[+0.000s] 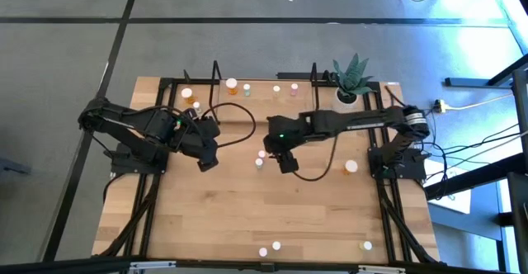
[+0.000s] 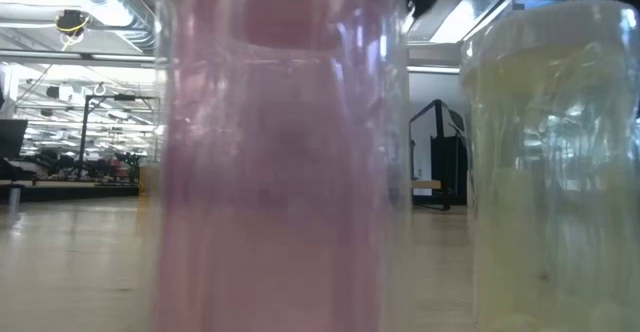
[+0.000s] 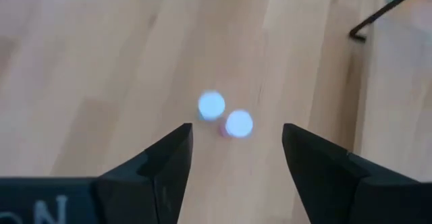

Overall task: Pick and place medicine bottles onto shelf by color
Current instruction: Put the left pink pill bottle on the shelf aligned with the other pink pill bottle

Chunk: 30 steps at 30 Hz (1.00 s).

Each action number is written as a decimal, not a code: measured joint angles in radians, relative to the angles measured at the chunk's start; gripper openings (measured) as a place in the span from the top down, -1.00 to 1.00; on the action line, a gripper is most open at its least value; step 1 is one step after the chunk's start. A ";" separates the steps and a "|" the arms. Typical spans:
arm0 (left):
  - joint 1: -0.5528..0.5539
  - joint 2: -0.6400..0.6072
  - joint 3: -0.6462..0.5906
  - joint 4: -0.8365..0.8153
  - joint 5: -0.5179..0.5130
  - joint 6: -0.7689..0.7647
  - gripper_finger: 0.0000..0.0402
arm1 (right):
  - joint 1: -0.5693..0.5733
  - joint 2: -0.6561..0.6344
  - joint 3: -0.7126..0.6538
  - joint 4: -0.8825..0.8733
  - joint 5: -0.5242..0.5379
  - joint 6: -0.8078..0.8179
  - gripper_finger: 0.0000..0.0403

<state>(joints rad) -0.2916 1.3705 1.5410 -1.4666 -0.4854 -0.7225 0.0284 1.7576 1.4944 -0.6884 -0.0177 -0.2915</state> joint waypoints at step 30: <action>0.002 0.001 0.000 0.025 0.000 -0.037 -0.24 | -0.060 0.221 0.008 0.105 -0.081 -0.223 -0.15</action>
<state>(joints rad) -0.2901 1.3712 1.5410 -1.4415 -0.4850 -0.7593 -0.0311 1.9789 1.5024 -0.5837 -0.0992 -0.5147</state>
